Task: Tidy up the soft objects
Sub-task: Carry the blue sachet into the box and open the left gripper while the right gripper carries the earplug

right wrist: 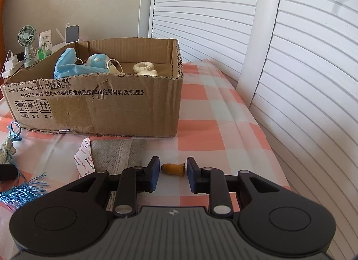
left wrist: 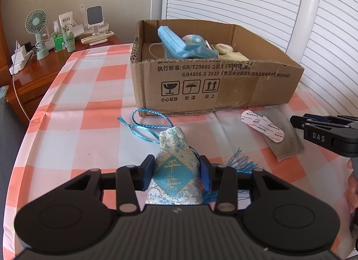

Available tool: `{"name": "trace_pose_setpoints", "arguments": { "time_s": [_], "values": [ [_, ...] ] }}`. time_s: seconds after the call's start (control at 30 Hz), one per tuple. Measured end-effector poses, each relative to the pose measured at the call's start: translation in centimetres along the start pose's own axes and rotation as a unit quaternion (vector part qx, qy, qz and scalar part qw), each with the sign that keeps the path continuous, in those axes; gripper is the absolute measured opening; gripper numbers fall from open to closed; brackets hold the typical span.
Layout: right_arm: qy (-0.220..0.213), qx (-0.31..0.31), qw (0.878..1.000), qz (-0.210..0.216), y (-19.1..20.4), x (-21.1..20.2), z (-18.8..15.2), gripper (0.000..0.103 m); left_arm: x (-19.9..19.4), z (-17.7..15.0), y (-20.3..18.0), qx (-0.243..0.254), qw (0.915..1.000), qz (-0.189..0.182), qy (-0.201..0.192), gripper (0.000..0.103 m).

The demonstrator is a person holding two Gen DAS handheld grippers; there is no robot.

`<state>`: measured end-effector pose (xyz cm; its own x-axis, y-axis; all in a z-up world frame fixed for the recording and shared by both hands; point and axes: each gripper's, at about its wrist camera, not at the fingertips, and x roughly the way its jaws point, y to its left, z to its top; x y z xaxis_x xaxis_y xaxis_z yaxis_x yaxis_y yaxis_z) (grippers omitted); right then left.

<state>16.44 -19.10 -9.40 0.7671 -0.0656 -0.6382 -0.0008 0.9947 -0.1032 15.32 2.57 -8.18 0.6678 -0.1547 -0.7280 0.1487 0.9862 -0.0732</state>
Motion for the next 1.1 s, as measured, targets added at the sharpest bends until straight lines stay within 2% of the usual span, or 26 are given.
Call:
{"name": "trace_pose_setpoints", "arguments": {
  "time_s": [0.17, 0.43, 0.67, 0.9, 1.1],
  "values": [
    [0.001, -0.005, 1.000, 0.006, 0.0, -0.3, 0.1, 0.027, -0.1, 0.0, -0.1, 0.010, 0.9999, -0.010, 0.002, 0.034],
    [-0.001, -0.037, 0.999, 0.030, -0.1, -1.8, 0.4, 0.027, -1.1, 0.5, 0.2, 0.052, 0.9984, -0.022, 0.001, 0.030],
    [0.012, -0.065, 0.993, 0.094, -1.0, -4.2, 1.7, 0.027, -3.0, 1.8, 0.4, 0.106, 0.9928, -0.054, 0.012, 0.029],
    [0.007, -0.087, 0.988, 0.130, -1.8, -7.0, 3.8, 0.027, -5.8, 4.1, 0.0, 0.155, 0.9847, -0.080, 0.004, 0.029],
    [-0.018, -0.103, 0.984, 0.141, -1.6, -8.5, 5.9, 0.027, -7.6, 8.3, -0.5, 0.159, 0.9818, -0.100, -0.027, 0.029]
  ]
}}
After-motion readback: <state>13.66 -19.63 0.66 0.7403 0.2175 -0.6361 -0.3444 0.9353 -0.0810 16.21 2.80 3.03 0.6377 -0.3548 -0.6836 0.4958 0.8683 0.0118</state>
